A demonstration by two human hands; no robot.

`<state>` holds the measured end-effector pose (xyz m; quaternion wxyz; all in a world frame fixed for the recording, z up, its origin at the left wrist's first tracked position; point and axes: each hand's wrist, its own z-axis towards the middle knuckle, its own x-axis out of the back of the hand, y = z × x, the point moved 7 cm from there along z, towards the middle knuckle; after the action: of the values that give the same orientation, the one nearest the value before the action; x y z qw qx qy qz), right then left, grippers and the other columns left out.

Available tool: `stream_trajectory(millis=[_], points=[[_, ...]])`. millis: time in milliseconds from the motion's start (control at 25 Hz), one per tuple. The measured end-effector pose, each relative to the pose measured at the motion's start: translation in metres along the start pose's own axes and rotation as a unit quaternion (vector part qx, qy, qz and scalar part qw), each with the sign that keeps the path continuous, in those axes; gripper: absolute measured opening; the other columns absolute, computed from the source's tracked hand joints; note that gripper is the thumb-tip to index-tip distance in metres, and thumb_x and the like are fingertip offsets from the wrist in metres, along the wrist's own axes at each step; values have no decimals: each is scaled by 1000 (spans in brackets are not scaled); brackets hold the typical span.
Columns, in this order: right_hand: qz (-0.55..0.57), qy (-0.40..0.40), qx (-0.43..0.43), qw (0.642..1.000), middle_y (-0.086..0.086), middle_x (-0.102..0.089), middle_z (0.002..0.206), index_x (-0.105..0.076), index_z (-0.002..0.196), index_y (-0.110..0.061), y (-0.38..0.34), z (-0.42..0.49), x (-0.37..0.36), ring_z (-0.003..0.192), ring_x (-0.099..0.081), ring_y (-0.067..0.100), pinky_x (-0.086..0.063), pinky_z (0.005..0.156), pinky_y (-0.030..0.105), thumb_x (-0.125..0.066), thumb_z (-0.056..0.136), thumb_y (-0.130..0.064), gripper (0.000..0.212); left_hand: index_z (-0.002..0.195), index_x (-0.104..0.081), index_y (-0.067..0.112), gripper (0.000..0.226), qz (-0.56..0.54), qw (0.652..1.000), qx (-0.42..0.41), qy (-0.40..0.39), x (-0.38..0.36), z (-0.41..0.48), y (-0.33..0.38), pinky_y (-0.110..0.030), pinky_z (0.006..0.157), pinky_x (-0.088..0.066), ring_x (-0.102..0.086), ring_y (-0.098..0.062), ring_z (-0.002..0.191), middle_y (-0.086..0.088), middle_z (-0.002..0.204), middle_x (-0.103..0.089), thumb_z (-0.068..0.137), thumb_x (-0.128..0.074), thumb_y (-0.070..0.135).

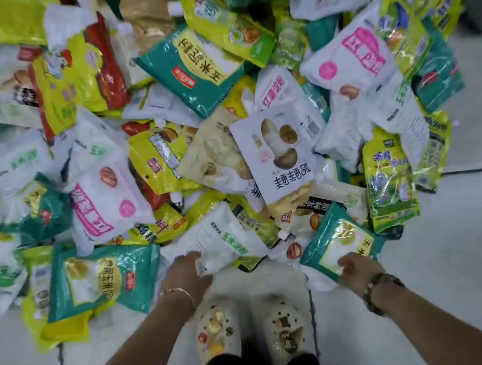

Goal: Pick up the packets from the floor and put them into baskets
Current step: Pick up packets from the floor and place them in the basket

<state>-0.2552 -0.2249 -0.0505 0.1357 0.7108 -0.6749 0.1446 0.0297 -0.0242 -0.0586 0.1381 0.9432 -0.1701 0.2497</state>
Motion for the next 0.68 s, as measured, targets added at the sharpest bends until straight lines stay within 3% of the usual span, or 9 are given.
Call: stream_trajectory(millis=[160,320,480,680], points=[[57,129,-26,990,15,-56,125,-52,122,-7,22,52,30,114,-53,32,-40,94,34,-60,86,-7,37,140,-36,17,73,59,996,-14,72,8,55,4,-40,103,-38,-41,-33,126,-13,142,-35,78,-71,30],[28,217,15,976,16,-46,126,-48,121,-9,24,79,44,109,-50,34,-44,91,43,-68,79,-11,46,130,-38,10,74,80,990,-27,110,-7,75,4,-46,98,-40,-43,-36,120,-16,131,-41,71,-78,31],[105,160,3,982,12,-57,120,-45,123,-9,43,97,35,104,-55,29,-42,82,33,-79,71,-20,63,119,-39,12,76,30,991,27,130,-10,85,-9,-43,84,-43,-56,-39,105,-19,115,-57,63,-83,39],[19,95,7,995,10,-63,113,-55,117,-11,51,109,28,102,-57,29,-40,80,31,-74,76,-38,52,115,-37,11,77,56,994,59,80,-19,98,-20,-43,81,-48,-60,-39,98,-20,105,-63,64,-79,50]])
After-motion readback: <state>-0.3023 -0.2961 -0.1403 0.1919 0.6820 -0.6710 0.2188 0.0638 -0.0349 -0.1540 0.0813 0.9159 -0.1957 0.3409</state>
